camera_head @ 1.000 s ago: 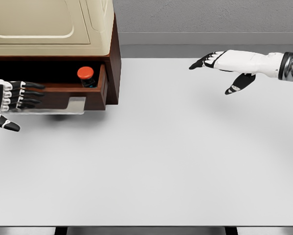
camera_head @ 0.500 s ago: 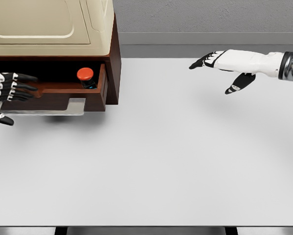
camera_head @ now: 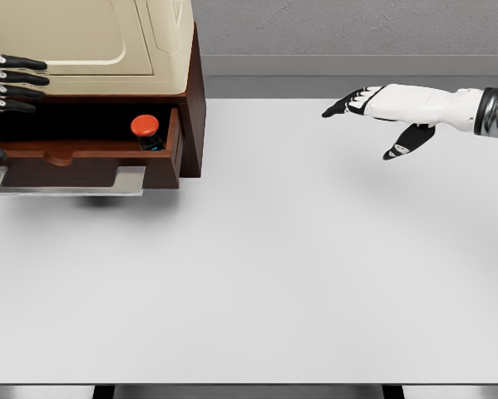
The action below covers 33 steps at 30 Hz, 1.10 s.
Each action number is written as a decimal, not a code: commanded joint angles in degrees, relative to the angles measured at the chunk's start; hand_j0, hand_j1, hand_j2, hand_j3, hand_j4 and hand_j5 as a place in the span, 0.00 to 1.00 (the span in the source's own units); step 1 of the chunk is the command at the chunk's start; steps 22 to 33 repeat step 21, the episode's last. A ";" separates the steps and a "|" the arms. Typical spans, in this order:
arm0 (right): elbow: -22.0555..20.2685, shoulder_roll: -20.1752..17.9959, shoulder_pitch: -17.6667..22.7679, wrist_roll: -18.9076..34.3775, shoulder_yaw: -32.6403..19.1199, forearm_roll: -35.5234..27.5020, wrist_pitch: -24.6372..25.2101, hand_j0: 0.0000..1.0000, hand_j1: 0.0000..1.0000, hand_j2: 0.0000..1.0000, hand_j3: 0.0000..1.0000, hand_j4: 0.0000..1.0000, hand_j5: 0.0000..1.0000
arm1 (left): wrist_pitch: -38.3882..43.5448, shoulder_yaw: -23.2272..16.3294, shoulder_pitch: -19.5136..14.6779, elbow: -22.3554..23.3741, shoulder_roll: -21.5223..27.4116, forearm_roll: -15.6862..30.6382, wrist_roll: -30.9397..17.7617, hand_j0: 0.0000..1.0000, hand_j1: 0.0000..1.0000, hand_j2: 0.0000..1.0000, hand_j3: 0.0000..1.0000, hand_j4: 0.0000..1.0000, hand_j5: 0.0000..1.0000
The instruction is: Open the cabinet drawer with left arm, and place a switch into the drawer with right arm
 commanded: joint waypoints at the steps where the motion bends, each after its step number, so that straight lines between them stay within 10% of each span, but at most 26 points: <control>1: -0.02 -0.11 0.00 -0.03 -0.05 -0.37 0.16 1.00 1.00 1.00 1.00 1.00 1.00 | -6.41 1.12 0.08 -0.06 -1.05 0.47 0.00 1.00 1.00 1.00 1.00 1.00 1.00; 19: 0.34 0.15 1.14 -0.03 0.03 -0.37 0.16 1.00 1.00 1.00 1.00 1.00 1.00 | -7.39 0.33 -0.63 0.03 -20.30 0.38 0.00 1.00 1.00 1.00 1.00 1.00 1.00; 33: 1.30 0.15 2.20 -0.03 0.03 -0.37 0.16 1.00 1.00 1.00 1.00 1.00 1.00 | -7.39 0.15 -0.63 0.03 -21.44 0.38 0.00 1.00 1.00 1.00 1.00 1.00 1.00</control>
